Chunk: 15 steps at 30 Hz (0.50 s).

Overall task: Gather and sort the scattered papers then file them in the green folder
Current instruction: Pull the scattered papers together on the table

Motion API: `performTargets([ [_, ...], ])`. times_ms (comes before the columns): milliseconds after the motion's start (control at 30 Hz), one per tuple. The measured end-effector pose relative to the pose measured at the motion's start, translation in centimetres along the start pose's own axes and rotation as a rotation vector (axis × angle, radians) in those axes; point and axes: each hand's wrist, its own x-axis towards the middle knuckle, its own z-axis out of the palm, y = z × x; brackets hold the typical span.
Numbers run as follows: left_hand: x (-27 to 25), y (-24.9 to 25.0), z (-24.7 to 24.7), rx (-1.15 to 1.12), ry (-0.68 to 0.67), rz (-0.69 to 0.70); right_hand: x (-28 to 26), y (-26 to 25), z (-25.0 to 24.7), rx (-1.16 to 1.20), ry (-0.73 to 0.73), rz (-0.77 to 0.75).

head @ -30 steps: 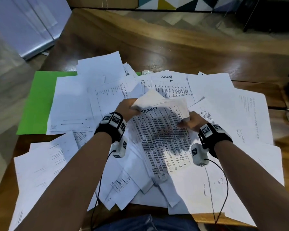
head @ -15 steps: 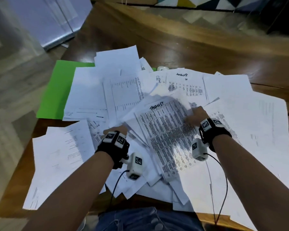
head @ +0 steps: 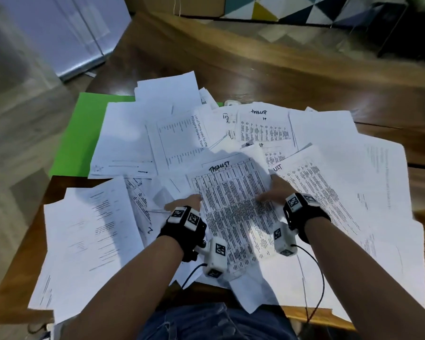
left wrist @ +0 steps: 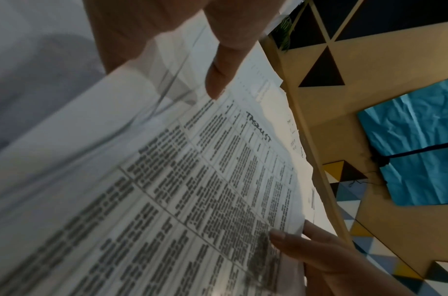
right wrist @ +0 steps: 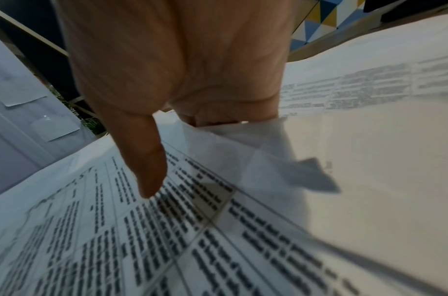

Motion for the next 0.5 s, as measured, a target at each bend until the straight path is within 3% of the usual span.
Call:
performTargets([
  [167, -0.7, 0.1, -0.2, 0.004, -0.026, 0.072, -1.2, 0.4, 1.7, 0.013, -0.054, -0.052],
  [300, -1.0, 0.5, -0.5, -0.007, 0.014, 0.175, -1.7, 0.1, 2.6, 0.027, -0.007, -0.085],
  [400, -2.0, 1.1, -0.7, -0.013, 0.070, 0.411, -1.8, 0.0, 1.8, 0.054, 0.087, -0.140],
  [500, -3.7, 2.5, -1.3, 0.026, 0.014, 0.674, -2.1, -0.3, 0.1, 0.287, 0.206, -0.158],
])
